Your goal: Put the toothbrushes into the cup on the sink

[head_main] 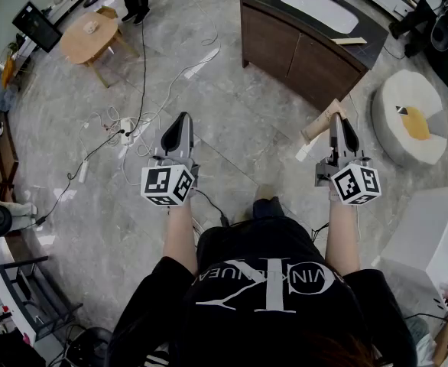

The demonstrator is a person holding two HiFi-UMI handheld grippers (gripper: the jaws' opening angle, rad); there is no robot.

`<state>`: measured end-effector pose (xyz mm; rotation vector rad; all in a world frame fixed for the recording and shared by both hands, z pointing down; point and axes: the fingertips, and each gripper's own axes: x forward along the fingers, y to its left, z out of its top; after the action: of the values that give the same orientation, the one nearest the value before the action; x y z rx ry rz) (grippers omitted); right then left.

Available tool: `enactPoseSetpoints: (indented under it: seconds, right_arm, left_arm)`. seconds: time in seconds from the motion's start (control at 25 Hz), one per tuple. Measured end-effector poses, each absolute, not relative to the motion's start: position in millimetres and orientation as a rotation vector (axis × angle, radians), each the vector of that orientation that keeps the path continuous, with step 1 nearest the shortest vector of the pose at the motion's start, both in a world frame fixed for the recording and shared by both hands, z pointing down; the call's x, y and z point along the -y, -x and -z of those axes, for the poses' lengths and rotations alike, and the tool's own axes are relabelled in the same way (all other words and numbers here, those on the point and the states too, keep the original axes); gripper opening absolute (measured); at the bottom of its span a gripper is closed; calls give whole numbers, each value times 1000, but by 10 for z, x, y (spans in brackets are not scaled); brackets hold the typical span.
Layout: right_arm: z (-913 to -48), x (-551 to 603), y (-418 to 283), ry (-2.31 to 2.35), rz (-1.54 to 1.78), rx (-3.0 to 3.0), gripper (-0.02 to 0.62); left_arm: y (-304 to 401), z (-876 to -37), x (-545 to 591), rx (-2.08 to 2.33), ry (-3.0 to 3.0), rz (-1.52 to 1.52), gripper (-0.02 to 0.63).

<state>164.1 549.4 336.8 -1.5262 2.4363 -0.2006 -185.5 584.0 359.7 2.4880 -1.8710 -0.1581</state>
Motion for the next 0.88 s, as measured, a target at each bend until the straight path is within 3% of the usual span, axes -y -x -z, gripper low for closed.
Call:
enactPoseSetpoints:
  seconds: [0.88]
  right_arm:
    - [-3473, -5327, -1297, 1467, 228, -2481, 52]
  left_arm:
    - [2084, -3800, -5812, 1882, -2461, 40, 12]
